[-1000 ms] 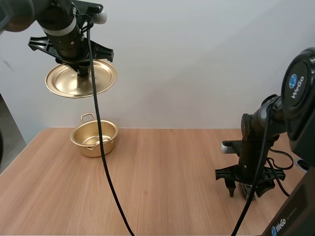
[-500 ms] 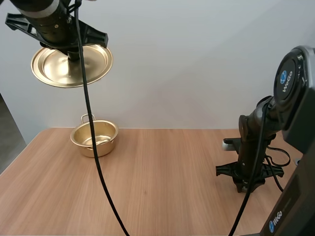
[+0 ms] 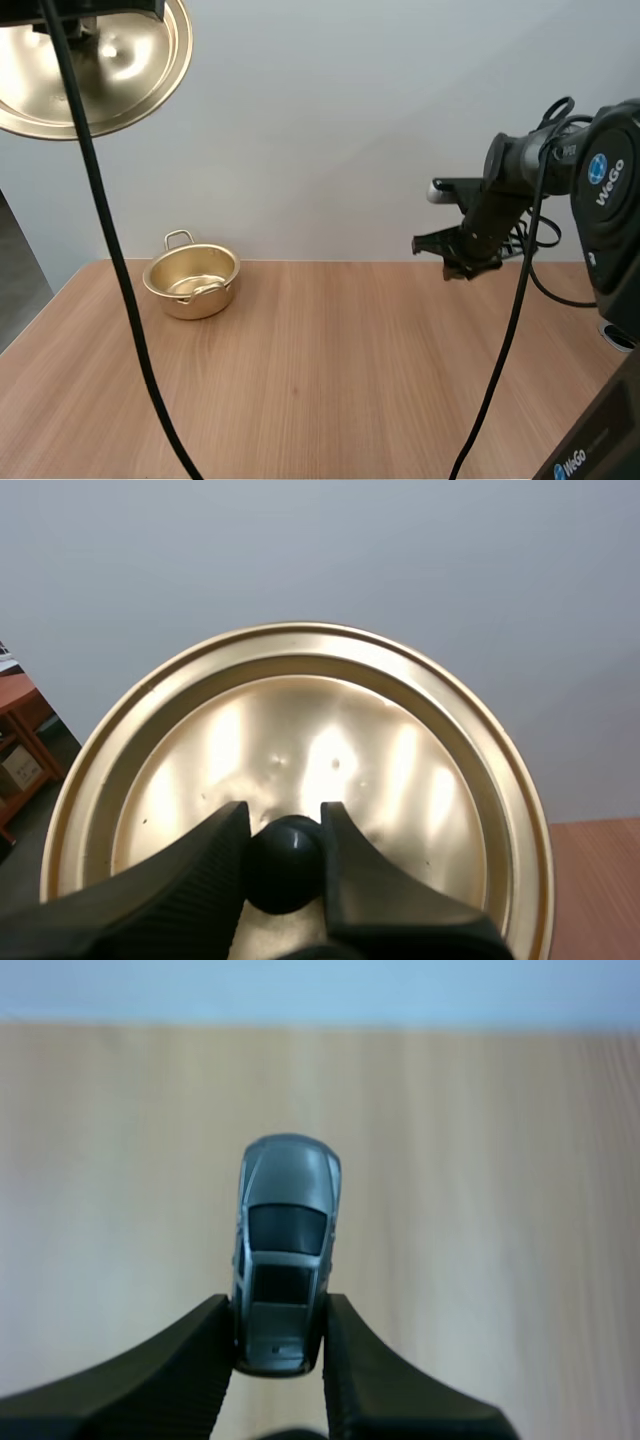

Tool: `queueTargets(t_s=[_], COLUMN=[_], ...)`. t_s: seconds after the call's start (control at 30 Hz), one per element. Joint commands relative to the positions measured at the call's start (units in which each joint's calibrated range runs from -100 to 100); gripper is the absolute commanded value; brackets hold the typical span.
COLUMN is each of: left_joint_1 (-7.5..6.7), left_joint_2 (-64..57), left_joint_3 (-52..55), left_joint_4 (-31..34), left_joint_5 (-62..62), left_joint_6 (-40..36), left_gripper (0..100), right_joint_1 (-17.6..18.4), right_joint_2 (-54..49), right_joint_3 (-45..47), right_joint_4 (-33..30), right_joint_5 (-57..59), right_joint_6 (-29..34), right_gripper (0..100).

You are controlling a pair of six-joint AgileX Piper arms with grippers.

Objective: Open the pot, put the car inside, and close it

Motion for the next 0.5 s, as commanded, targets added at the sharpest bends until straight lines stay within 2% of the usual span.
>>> queueTargets(t_s=[0.0, 0.07, 0.1, 0.23, 0.47], left_joint_1=[0.01, 0.01, 0.01, 0.66, 1.0], left_joint_2=[-4.67, -6.21, -6.74, -8.54, -11.23], left_joint_3=[0.01, 0.01, 0.01, 0.01, 0.01], left_joint_4=[0.01, 0.06, 0.47, 2.31, 7.97], left_joint_5=[0.0, 0.0, 0.0, 0.0, 0.0], left_joint_6=[-0.13, -0.91, -1.55, -2.19, -2.19], left_gripper=[0, 0, 0, 0, 0], right_joint_1=[5.13, 8.78, 9.51, 17.04, 25.03], right_joint_2=[-0.12, -0.12, -0.12, 1.67, 11.64], right_joint_3=[-7.77, -9.92, -10.52, -14.31, -21.69], right_joint_4=[9.1, 9.1, 9.1, 9.1, 9.1], right_joint_5=[0.7, 0.52, 0.51, 0.15, 0.15], right_joint_6=[-5.15, -5.15, -5.15, -5.15, -5.15], right_gripper=[0, 0, 0, 0, 0])
